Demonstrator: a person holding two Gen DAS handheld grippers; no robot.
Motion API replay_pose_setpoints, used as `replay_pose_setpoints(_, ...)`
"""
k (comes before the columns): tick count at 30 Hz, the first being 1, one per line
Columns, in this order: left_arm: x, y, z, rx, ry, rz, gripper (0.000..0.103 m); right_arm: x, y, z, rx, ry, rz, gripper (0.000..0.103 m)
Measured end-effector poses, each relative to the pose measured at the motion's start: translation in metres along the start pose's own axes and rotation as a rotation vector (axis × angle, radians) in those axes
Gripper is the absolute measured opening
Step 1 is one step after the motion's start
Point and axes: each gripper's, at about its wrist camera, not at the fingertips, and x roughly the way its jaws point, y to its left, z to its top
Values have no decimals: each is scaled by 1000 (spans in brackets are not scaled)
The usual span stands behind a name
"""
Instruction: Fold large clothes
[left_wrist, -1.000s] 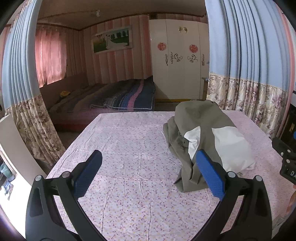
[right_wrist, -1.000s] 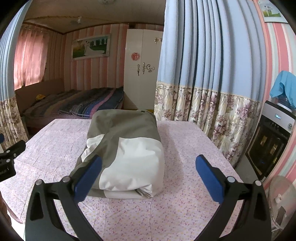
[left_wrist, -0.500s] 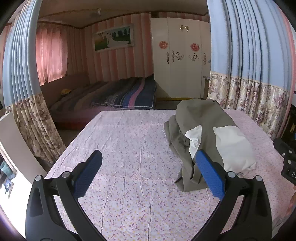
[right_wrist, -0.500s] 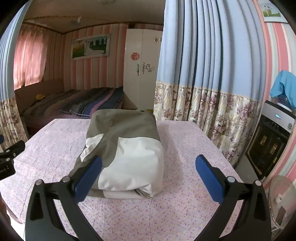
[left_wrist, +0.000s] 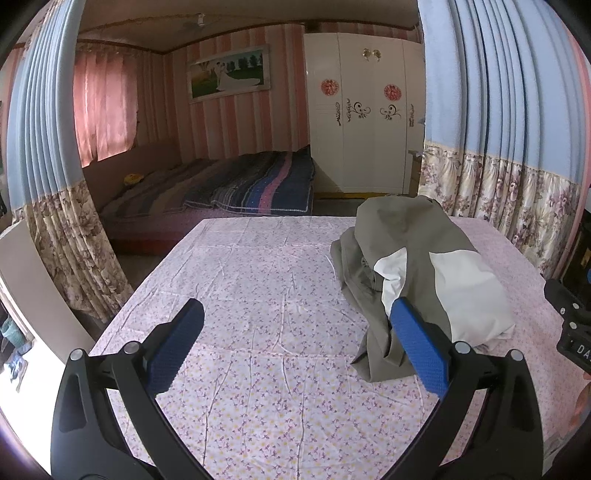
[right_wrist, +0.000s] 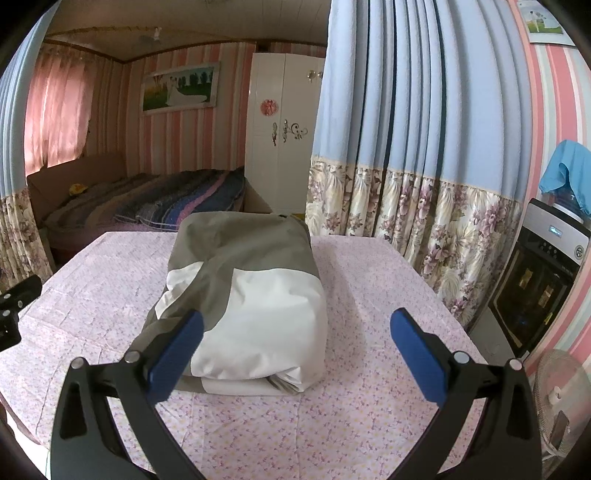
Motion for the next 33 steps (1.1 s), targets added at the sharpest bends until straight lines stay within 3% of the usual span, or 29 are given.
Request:
replay_pose_setpoints(7,1,1,1,11,-4,-18,100,8,-2,-2,-7,12,-10,101)
replay_pose_setpoints(12,-4,-1,1,37,-52,-7,100,13,-2,-4,-12,25,-12,101)
replay_pose_setpoints(33,4,2,3,3,9,-45,100,24,1,-7,-29,52,-11,101)
